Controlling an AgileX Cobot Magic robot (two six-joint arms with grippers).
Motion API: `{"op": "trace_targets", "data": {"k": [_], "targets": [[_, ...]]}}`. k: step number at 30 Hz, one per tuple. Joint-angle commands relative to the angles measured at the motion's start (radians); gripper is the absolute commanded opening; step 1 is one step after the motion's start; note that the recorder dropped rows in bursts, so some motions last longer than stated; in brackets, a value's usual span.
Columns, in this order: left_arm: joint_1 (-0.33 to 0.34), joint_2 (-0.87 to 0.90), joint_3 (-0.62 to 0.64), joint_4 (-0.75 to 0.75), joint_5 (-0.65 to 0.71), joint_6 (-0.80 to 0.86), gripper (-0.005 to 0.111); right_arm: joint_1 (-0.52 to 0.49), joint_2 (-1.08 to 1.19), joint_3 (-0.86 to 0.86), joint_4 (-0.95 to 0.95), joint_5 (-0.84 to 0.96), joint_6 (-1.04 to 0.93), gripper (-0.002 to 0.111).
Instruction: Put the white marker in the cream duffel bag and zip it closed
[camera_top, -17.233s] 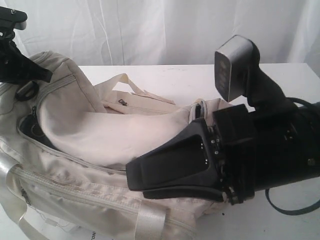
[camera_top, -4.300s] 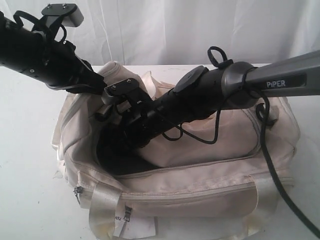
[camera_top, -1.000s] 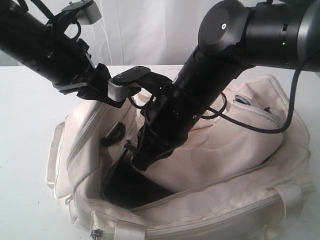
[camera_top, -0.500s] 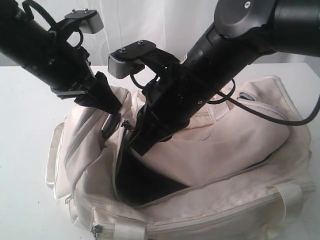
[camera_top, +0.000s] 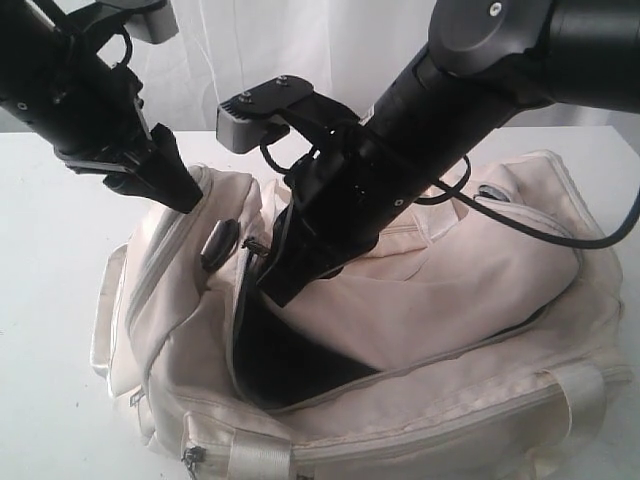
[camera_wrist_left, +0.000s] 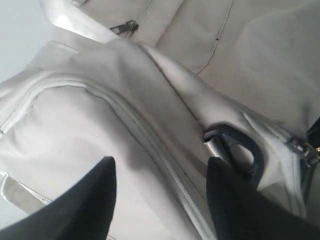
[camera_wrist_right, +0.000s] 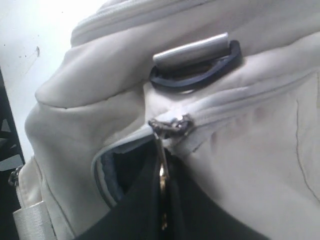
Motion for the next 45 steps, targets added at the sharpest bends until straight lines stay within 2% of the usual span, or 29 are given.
{"op": "trace_targets", "data": {"k": [1,8,10,16,18,23,32,45], "targets": [[-0.004,-0.005,0.03,-0.018,0.001,-0.015,0.058,0.004,-0.013,-0.007,0.006,-0.021,0.001,0.0],[-0.004,0.008,0.074,-0.082,-0.071,-0.022,0.058,0.004,-0.013,-0.007,0.006,-0.028,0.001,0.0],[-0.004,0.03,0.074,-0.101,-0.092,-0.026,0.053,0.004,-0.013,-0.007,0.008,-0.028,0.001,0.0],[-0.004,0.113,0.074,-0.168,-0.17,-0.023,0.009,0.004,-0.013,-0.007,0.014,-0.023,0.001,0.0],[-0.004,0.128,0.074,-0.168,-0.19,-0.008,0.0,0.004,-0.013,-0.007,0.021,-0.024,0.001,0.0],[-0.004,0.133,0.072,-0.166,-0.254,0.003,0.0,0.004,-0.015,-0.007,0.027,-0.015,0.022,0.0],[-0.002,0.142,0.049,-0.161,-0.353,-0.002,0.0,0.004,-0.017,-0.007,0.04,0.104,0.031,0.0],[-0.002,0.175,0.049,-0.161,-0.402,-0.008,0.0,0.004,-0.022,-0.007,0.109,0.262,0.064,0.0]]}}
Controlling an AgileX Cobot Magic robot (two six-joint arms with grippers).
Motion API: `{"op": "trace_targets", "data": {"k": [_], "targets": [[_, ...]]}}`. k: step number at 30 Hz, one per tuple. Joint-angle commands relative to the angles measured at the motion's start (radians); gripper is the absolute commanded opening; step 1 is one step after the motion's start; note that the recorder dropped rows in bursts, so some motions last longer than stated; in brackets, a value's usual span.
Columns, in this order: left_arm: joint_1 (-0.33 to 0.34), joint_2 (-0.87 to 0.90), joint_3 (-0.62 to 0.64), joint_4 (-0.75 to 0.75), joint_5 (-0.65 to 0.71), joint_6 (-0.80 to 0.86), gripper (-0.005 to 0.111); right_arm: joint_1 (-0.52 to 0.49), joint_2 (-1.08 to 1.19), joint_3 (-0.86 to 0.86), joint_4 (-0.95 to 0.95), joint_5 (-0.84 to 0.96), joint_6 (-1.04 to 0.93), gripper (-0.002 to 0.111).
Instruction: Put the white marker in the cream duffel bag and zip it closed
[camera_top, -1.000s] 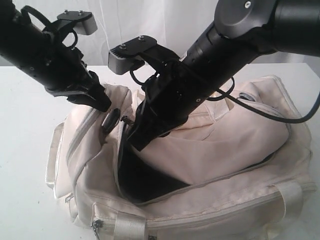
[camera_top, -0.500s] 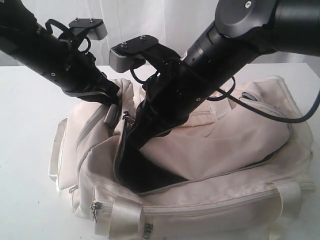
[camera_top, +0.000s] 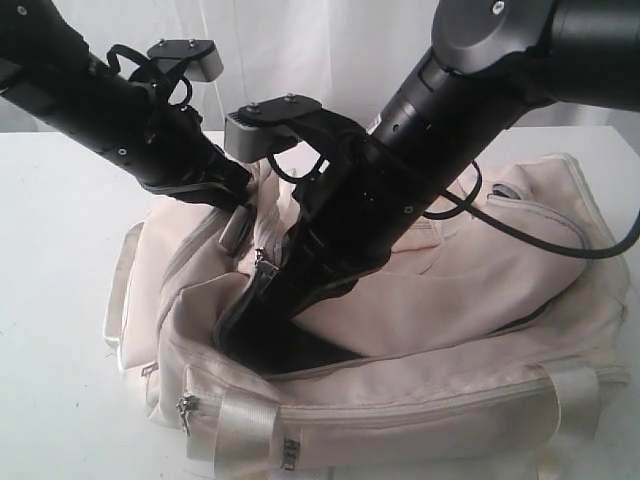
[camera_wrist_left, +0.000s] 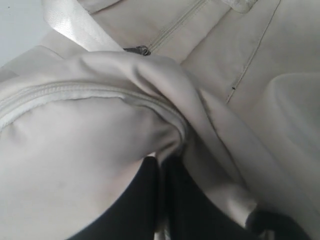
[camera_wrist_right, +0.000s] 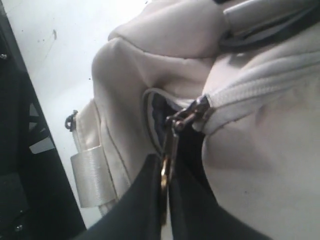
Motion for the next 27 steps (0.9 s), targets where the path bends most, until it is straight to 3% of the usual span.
{"op": "trace_targets", "data": {"k": [1,6,14,27], "targets": [[0.008,0.017,-0.01,0.015,-0.119,-0.006,0.0,0.006,-0.022,-0.007,0.116,0.139,-0.012,0.0],[0.021,0.021,-0.01,0.013,-0.132,-0.009,0.0,0.006,-0.022,-0.007,0.23,0.139,-0.032,0.0],[0.077,0.021,-0.01,0.007,-0.13,-0.024,0.0,0.006,-0.022,0.0,0.229,0.139,-0.034,0.0],[0.08,0.021,-0.01,0.013,-0.125,-0.021,0.0,0.035,-0.022,0.153,0.29,0.139,-0.063,0.0]]}}
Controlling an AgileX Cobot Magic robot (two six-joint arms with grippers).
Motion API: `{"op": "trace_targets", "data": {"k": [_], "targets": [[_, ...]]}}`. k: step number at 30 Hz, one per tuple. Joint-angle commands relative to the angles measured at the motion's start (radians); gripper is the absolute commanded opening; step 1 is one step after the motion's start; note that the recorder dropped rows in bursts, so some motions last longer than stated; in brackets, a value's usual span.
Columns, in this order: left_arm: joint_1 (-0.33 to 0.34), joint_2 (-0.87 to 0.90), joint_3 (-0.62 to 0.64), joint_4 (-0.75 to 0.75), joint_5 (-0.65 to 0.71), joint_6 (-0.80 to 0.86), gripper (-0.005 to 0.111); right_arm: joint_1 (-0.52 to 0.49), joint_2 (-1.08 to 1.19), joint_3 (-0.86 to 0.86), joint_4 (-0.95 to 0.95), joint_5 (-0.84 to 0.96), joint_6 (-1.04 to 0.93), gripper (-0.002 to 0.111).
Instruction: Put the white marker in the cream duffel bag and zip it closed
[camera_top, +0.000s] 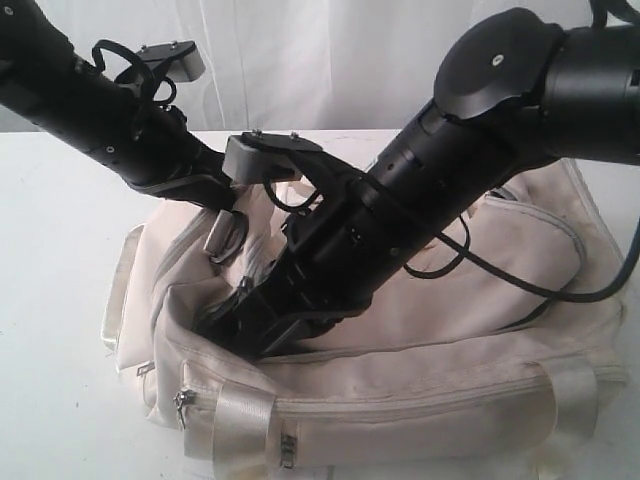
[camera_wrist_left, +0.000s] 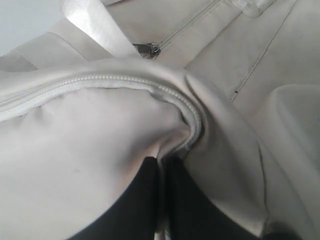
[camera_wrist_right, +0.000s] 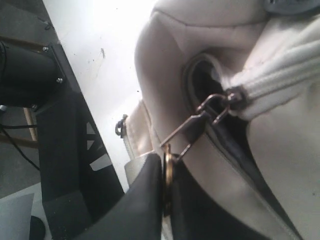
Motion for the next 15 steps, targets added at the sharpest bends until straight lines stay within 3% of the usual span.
{"op": "trace_targets", "data": {"k": [1,15], "targets": [[0.025,0.006,-0.01,0.051,-0.154,-0.001,0.0,0.037,-0.022,0.034,0.061,0.178,-0.045,0.0],[0.025,0.004,-0.012,0.06,-0.157,0.004,0.0,0.04,-0.027,0.084,0.141,0.178,-0.063,0.0]]}}
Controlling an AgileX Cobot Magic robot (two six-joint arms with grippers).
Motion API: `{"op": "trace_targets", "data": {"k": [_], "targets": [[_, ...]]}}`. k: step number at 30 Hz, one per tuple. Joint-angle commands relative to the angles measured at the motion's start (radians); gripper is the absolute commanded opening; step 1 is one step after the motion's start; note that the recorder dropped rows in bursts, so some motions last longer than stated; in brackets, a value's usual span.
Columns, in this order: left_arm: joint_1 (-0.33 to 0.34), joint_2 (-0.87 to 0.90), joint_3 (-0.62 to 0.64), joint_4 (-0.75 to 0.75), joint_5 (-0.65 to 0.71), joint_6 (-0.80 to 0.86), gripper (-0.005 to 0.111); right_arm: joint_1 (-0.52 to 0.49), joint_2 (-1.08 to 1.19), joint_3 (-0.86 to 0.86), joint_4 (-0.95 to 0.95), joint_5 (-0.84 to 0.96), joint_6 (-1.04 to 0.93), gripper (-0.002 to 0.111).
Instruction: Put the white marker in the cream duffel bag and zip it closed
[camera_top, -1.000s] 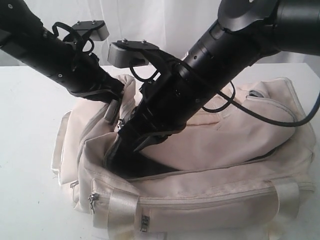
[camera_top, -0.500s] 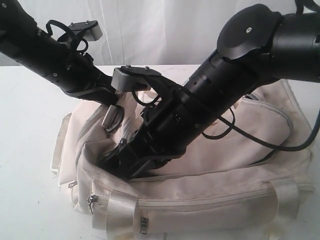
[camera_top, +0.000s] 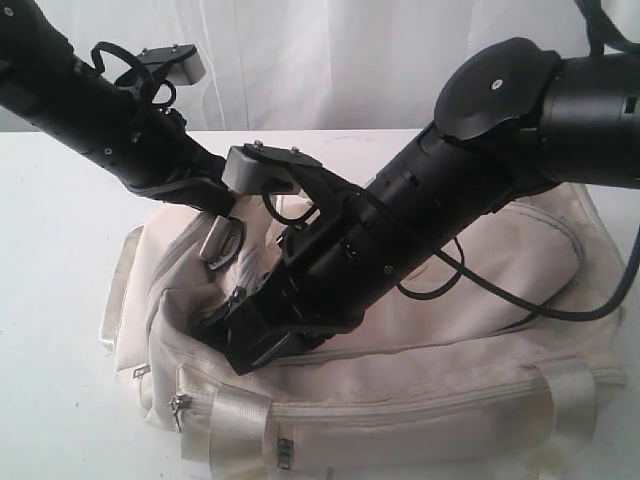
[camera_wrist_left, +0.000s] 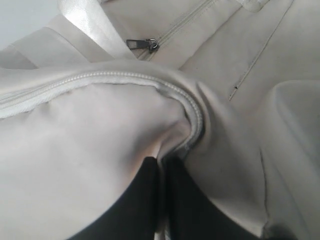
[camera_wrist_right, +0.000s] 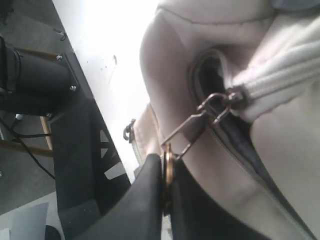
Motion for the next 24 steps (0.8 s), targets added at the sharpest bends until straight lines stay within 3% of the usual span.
{"op": "trace_targets", "data": {"k": [1,12,18,24], "targets": [[0.028,0.004,-0.012,0.052,-0.177,0.012,0.0,0.03,-0.029,0.036,0.058,0.214,-0.035,0.0],[0.073,-0.025,-0.012,0.005,-0.117,0.025,0.002,0.03,-0.03,0.059,0.054,0.214,-0.059,0.0],[0.073,-0.127,-0.012,-0.027,-0.04,0.032,0.031,0.028,-0.03,0.059,0.051,0.143,-0.083,0.0],[0.073,-0.196,-0.012,-0.062,0.117,0.041,0.041,0.028,-0.03,0.059,0.039,0.077,-0.094,0.0]]}}
